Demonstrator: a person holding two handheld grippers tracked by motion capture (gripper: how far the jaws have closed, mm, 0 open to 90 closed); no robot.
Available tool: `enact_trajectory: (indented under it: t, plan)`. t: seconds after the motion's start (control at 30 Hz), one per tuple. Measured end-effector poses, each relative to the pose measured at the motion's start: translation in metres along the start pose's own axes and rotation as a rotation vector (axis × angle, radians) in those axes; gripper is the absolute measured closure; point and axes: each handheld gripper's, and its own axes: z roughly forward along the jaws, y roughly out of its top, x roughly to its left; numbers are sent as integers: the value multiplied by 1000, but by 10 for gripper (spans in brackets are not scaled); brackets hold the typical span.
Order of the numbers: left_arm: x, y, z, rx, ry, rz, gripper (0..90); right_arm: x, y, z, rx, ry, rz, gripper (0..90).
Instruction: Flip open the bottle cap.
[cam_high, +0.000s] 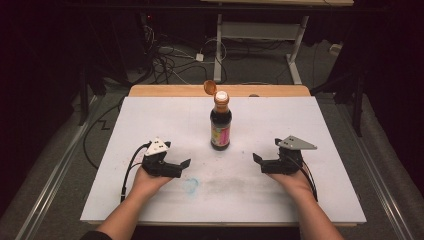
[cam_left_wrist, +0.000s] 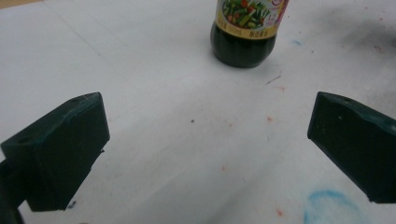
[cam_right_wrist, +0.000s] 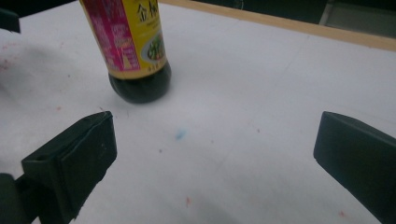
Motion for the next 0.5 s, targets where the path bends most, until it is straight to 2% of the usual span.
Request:
enact_trajectory:
  t: [0.07, 0.13, 0.23, 0.3, 0.4, 0.47, 0.5]
  plan:
    - [4, 0, -7, -2, 10, -8, 0, -1, -8, -5, 4, -10, 0, 2]
    - [10, -2, -15, -9, 3, 3, 0, -2, -16, -12, 4, -18, 13, 2]
    - [16, -4, -25, -12, 10, -16, 0, -3, -26, -22, -4, -33, 23, 2]
    - [20, -6, -31, -22, 7, 3, 0, -3, -31, -30, -13, -38, 19, 2]
    - [21, -7, -42, -37, 6, -31, 0, -2, -37, -40, -21, -49, 16, 2]
    - [25, -7, -49, -45, -7, -15, 0, 0, -41, -45, -22, -60, 3, 2]
    - [26, -7, -52, -57, -9, -22, 0, 0, -44, -46, -21, -64, 0, 2]
